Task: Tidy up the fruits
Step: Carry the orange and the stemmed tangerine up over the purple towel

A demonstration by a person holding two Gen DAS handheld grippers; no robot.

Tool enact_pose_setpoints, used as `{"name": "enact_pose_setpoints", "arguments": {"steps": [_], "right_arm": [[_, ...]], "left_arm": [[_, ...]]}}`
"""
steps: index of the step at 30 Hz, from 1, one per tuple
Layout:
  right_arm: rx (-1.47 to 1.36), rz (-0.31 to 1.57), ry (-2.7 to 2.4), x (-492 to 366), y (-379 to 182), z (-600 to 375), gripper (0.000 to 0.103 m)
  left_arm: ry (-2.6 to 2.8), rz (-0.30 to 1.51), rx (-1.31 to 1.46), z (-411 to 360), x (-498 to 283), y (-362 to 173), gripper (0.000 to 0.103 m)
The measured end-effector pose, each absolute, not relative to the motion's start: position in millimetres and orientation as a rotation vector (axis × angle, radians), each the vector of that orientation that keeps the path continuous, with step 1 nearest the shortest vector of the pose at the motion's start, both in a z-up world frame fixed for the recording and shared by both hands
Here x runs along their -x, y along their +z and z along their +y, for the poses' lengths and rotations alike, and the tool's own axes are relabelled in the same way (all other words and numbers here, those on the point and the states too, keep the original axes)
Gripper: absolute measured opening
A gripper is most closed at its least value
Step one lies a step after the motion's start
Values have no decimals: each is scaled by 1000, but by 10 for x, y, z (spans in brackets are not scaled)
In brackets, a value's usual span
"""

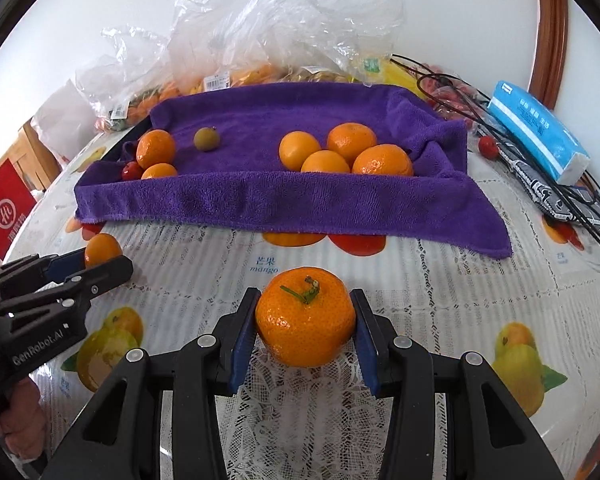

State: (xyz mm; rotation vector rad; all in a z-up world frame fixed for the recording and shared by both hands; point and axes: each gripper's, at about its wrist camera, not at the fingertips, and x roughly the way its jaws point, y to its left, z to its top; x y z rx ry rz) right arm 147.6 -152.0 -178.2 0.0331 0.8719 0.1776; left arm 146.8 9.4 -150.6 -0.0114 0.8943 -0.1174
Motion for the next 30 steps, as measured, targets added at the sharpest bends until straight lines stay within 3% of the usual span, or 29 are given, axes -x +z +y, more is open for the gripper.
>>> {"name": "enact_pose_setpoints", "arguments": {"steps": [17,19,22,25,30], "right_arm": [[-9,881,176,-1493,-1808,-1470,49],[-5,882,190,-1492,-1811,-1456,55],[-7,881,192,-1476,-1811,-1469,53],[-24,877,174,-1445,-1805,-1519,45],[-9,882,163,-1362,-1768,-1507,44]], "left_arm": [[-115,892,35,113,-1476,-1508,34],[-112,892,29,103,-1474,-1509,34],[-120,888,48,129,-1471,-1504,34],[-116,886,73,168,-1474,-1501,34],[-128,862,55,130,-1420,-1452,34]]}}
